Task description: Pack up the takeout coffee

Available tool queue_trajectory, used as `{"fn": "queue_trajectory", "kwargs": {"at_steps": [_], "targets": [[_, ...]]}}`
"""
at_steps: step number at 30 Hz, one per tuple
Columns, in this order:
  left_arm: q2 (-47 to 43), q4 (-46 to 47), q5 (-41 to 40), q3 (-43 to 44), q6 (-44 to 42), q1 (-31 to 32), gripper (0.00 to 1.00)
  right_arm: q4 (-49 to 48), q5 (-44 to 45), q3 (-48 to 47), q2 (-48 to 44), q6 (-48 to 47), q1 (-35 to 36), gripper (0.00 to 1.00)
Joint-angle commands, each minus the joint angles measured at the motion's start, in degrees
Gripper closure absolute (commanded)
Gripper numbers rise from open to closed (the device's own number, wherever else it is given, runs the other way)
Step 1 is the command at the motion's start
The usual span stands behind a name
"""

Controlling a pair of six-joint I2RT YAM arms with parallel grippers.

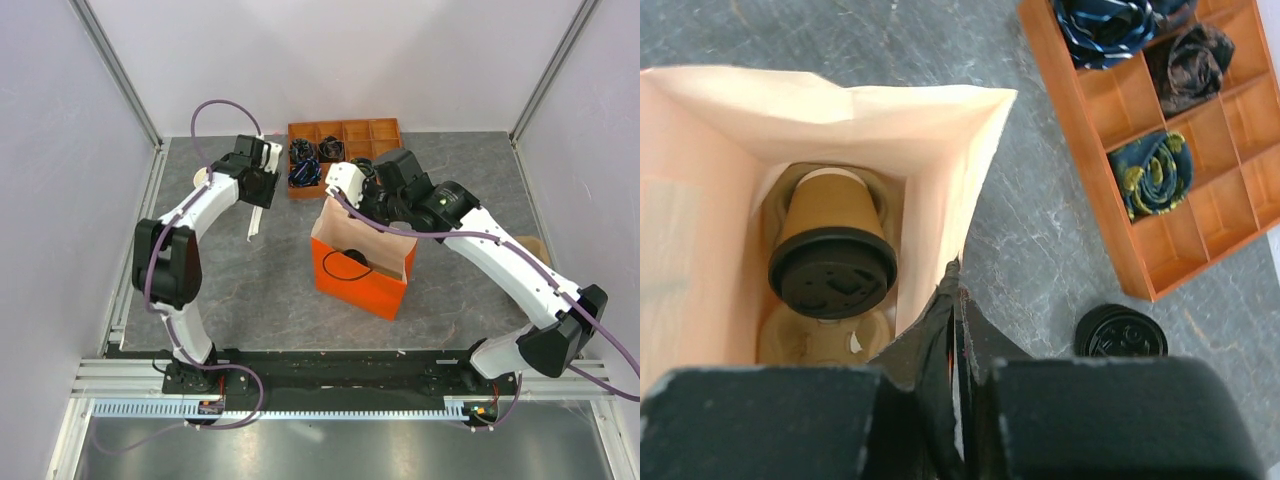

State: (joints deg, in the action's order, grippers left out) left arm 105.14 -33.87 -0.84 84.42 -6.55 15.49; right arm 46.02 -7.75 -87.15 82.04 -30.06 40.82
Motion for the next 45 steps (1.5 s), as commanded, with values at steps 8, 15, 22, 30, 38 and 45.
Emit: {"fn": "queue_trajectory", "kwargs": {"at_steps": [8,15,22,30,38,45], "targets": [[10.96,5.48,-7.60,10.49,-5.84,-1.95,0.62,0.30,0.72,-2.41,-0.48,3.43,-2.15,0.88],[15.88,5.57,-7.42,14.98,-7.34,-3.62,0.63,0.30,0.63,-1.97,-1.00,3.78,-3.02,0.85],[19.92,5.57,-6.10,18.23,-7.78,-3.88,0.63,1.00,0.72,-3.02,-0.30,4.49,-4.43,0.85],[22.91,5.48,-4.70,20.34,-7.78,-4.15,0.64,1.35,0.98,-4.16,0.84,4.84,-5.83,0.85],[24.49,5.22,-5.57,20.43,-7.96,-4.50,0.66,1.27,1.60,-4.95,1.72,5.37,-7.07,0.86],[25.46,5.30,-6.10,20.34,-8.31,-4.85,0.69,1.00,1.42,-6.18,2.95,5.63,-8.47,0.86]]}}
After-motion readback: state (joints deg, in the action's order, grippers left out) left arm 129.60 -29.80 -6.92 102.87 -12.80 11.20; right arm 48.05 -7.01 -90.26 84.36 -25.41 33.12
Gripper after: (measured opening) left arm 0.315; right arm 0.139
